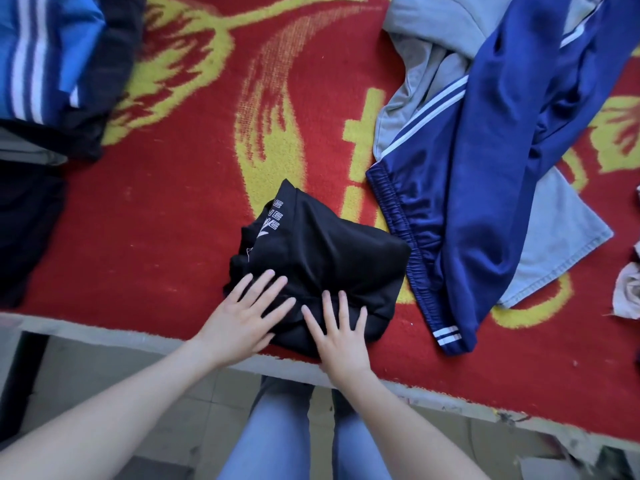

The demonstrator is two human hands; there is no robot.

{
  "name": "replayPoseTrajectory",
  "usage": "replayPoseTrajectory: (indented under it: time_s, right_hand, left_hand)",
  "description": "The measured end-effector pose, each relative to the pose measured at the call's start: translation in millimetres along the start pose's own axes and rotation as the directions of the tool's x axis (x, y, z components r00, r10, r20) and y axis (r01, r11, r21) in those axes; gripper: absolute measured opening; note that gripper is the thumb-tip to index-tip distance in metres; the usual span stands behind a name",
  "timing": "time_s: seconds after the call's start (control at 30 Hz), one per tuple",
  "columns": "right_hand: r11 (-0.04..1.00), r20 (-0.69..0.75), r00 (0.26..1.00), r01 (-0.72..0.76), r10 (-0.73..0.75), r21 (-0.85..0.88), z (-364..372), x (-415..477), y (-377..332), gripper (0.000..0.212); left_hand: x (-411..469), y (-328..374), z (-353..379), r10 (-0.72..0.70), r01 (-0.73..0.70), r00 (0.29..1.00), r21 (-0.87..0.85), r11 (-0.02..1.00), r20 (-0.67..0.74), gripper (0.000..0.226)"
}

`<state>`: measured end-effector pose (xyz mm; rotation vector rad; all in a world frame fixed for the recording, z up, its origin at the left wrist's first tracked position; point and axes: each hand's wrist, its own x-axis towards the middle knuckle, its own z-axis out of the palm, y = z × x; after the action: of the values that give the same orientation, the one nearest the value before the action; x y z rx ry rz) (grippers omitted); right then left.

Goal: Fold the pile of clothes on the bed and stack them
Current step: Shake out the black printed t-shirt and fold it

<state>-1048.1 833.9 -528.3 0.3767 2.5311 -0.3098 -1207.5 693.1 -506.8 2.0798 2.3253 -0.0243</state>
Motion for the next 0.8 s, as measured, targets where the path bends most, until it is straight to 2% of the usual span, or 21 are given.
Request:
replayPoseTrajectory:
  time_s: [0.07,0.13,0.23,0.37,0.5,0.6,0.63,0.7,0.8]
  right_hand:
    - [1.0,-0.019,1.0,0.002,-0.002,-0.019,1.2,0.8,2.1,0.128]
    - [0.999,-0.051,0.999,0.002,-0.004,-0.043,3.0,1.9,2.8,0.124]
    - [0.996,-0.132,0.991,-0.006,-0.005,-0.086,2.2,-0.1,7.1,0.115]
    - [0.993,-0.15,0.989,-0.023,0.006,-0.114,-10.3,-3.9,14.8,0.099]
    - [0.998,-0.103,0.995,-0.009,0.002,-0.07,-25.3,-5.3,23.5,0.104]
    - [1.0,-0.12,0.993,0.002,-0.002,-0.003,-39.8,-6.4,27.9,0.109]
    - [1.0,-0.139,0.99,0.02,-0.017,0.022,-44.9,-7.2,29.8,0.105]
    - [0.996,-0.048,0.998,0.031,-0.028,0.079,-49.4,-9.9,32.6,0.085]
    - [0.991,-0.03,0.998,-0.053,0.057,0.126,-50.6,-11.9,31.1,0.077]
  left_hand:
    - [-10.8,-5.8,12.6,-0.046,0.036,0.969,0.046,0.998,0.244,0.115]
    - [-4.0,-9.3,16.2,-0.129,0.111,0.935,0.072,0.991,0.33,0.127]
    - [5.1,-14.7,18.9,-0.14,0.117,0.935,0.088,0.989,0.326,0.116]
    - [11.2,-32.2,15.8,-0.056,0.07,0.95,-0.032,0.997,0.308,0.107]
    - [19.2,-37.9,10.6,-0.052,0.107,0.966,-0.207,0.972,0.254,0.104]
    - [20.3,-41.3,10.3,-0.063,0.12,0.977,-0.279,0.953,0.205,0.103]
    - [21.2,-40.7,11.5,-0.08,0.132,0.978,-0.275,0.952,0.193,0.102]
    - [25.4,-34.2,11.7,-0.148,0.191,0.975,-0.282,0.94,0.168,0.093]
    - [36.9,-22.6,2.4,-0.324,0.41,0.909,-0.424,0.807,0.263,0.064]
